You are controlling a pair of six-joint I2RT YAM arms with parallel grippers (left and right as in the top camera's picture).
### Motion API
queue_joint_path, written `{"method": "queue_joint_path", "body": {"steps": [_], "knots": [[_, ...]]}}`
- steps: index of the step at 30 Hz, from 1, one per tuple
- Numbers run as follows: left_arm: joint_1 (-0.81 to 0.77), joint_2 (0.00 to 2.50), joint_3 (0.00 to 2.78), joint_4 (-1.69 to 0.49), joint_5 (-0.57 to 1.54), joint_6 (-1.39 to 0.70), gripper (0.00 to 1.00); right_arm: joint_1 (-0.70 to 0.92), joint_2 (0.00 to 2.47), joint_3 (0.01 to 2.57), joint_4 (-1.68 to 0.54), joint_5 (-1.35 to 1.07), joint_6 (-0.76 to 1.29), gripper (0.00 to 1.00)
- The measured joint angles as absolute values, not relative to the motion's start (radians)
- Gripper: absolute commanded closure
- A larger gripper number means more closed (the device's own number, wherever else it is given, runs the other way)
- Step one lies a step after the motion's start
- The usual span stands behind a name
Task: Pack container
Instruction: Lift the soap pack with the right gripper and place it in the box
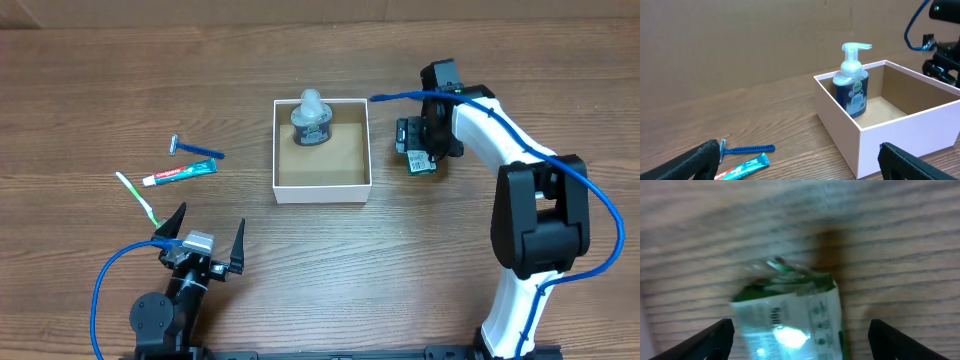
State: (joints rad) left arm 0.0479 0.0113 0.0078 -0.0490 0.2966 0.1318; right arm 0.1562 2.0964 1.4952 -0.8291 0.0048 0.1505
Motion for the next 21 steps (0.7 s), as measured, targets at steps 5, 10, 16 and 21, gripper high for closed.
{"method": "queue_joint_path", "body": {"steps": [5, 10, 16, 21], "knots": [[0.048, 0.011, 0.008, -0.049, 0.297, 0.132, 0.00, 0.152, 2.101, 1.466, -0.805, 0.010, 0.133, 0.38], [0.048, 0.011, 0.008, -0.049, 0.297, 0.132, 0.00, 0.150, 2.095, 1.452, -0.791, 0.027, 0.128, 0.47], [0.048, 0.011, 0.008, -0.049, 0.297, 0.132, 0.00, 0.150, 2.098, 1.533, -0.958, -0.010, 0.150, 0.46], [0.048, 0.011, 0.008, -0.049, 0.297, 0.132, 0.00, 0.150, 2.060, 1.803, -1.123, -0.134, 0.156, 0.46]]}}
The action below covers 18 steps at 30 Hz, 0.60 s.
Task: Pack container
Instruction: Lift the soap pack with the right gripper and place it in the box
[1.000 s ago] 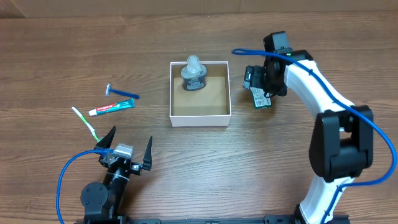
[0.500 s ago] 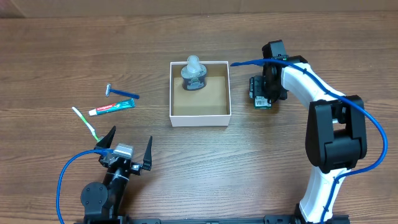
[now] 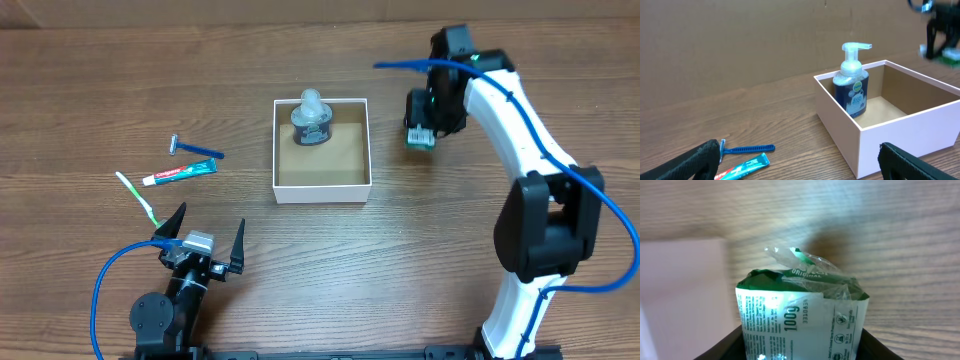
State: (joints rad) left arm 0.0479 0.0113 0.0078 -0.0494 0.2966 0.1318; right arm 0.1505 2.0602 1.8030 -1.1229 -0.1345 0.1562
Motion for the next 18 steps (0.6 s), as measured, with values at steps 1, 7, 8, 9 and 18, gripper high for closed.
{"method": "queue_joint_path", "body": {"steps": [1, 7, 8, 9, 18], "knots": [[0.048, 0.011, 0.008, -0.049, 0.297, 0.132, 0.00, 0.150, 2.041, 1.832, -1.124, -0.176, 0.157, 0.46], [0.048, 0.011, 0.008, -0.049, 0.297, 0.132, 0.00, 0.194, 1.968, 1.871, -1.013, -0.418, 0.192, 0.46], [0.048, 0.011, 0.008, -0.049, 0.297, 0.132, 0.00, 0.225, 1.968, 1.870, -0.993, -0.424, 0.205, 0.46], [0.048, 0.011, 0.008, -0.049, 0.297, 0.132, 0.00, 0.268, 1.971, 1.870, -0.978, -0.424, 0.217, 0.46], [0.048, 0.011, 0.008, -0.049, 0.297, 0.132, 0.00, 0.392, 2.070, 1.862, -0.958, -0.330, 0.311, 0.46]]}}
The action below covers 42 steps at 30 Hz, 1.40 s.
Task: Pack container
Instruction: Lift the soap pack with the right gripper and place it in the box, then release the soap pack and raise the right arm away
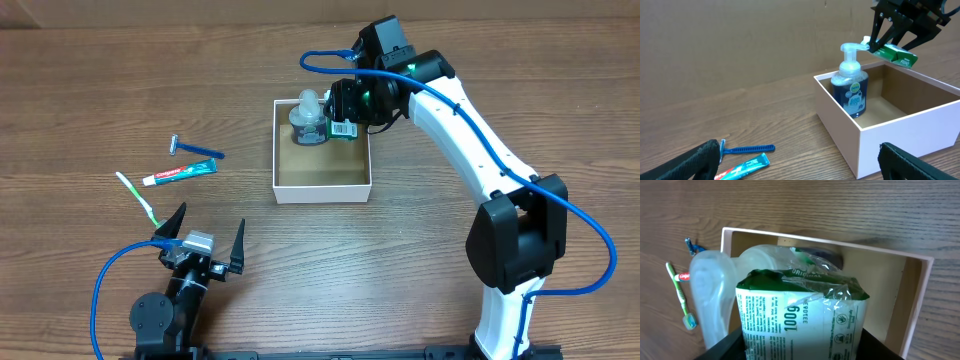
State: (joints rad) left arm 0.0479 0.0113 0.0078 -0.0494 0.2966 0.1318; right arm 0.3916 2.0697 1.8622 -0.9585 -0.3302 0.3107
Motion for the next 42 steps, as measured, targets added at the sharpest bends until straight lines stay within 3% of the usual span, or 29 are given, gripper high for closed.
{"method": "queue_joint_path", "body": {"steps": [19, 21, 33, 42], "knots": [[0.048, 0.011, 0.008, -0.049, 0.297, 0.132, 0.00, 0.393, 2.139, 1.804, -0.908, -0.250, 0.316, 0.44], [0.048, 0.011, 0.008, -0.049, 0.297, 0.132, 0.00, 0.393, 2.143, 1.804, -0.904, -0.251, 0.321, 0.36], [0.048, 0.011, 0.008, -0.049, 0.297, 0.132, 0.00, 0.395, 2.167, 1.812, -0.886, -0.262, 0.321, 0.31], [0.048, 0.011, 0.008, -0.049, 0.297, 0.132, 0.00, 0.359, 2.180, 1.981, -1.099, -0.202, 0.307, 0.15]]}}
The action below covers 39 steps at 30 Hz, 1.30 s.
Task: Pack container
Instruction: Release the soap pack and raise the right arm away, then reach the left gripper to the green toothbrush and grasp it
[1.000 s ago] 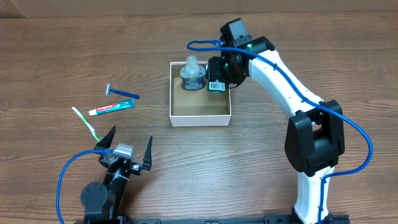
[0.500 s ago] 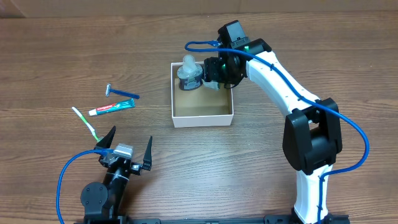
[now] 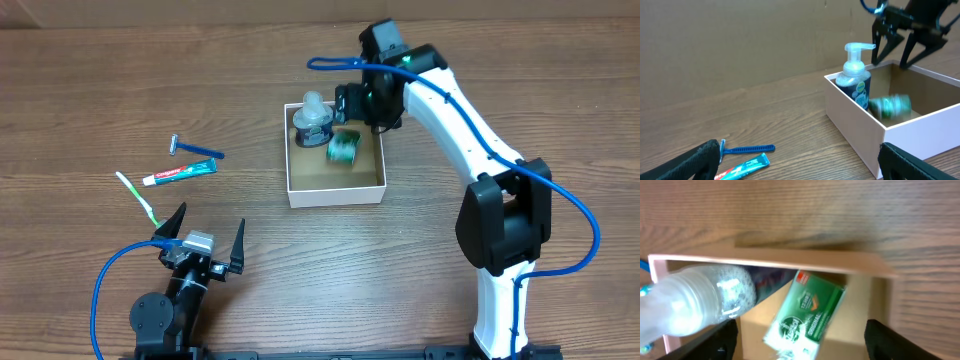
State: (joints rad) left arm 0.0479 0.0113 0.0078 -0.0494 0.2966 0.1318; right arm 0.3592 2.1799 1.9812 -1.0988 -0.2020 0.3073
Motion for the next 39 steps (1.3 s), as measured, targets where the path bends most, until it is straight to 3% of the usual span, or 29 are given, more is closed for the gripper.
{"method": "queue_joint_path", "body": {"steps": [4, 9, 20, 31, 36, 39], "knots": [[0.048, 0.011, 0.008, -0.049, 0.297, 0.132, 0.00, 0.313, 2.180, 2.108, -1.187, -0.184, 0.294, 0.13], [0.048, 0.011, 0.008, -0.049, 0.297, 0.132, 0.00, 0.233, 2.180, 2.252, -1.317, -0.173, 0.302, 0.01], [0.048, 0.011, 0.008, -0.049, 0.297, 0.132, 0.00, -0.319, 2.180, 2.262, -1.365, -0.096, 0.392, 0.00], [0.048, 0.011, 0.023, -0.049, 0.333, 0.054, 0.00, -0.364, 2.180, 2.263, -1.399, -0.097, 0.392, 0.00], [0.048, 0.274, 0.343, -0.262, 0.284, -0.001, 0.00, -0.364, 2.180, 2.263, -1.398, -0.097, 0.392, 0.00], [0.048, 0.670, 0.700, -0.517, 0.265, -0.009, 0.00, -0.364, 2.180, 2.263, -1.399, -0.097, 0.392, 0.00]]}}
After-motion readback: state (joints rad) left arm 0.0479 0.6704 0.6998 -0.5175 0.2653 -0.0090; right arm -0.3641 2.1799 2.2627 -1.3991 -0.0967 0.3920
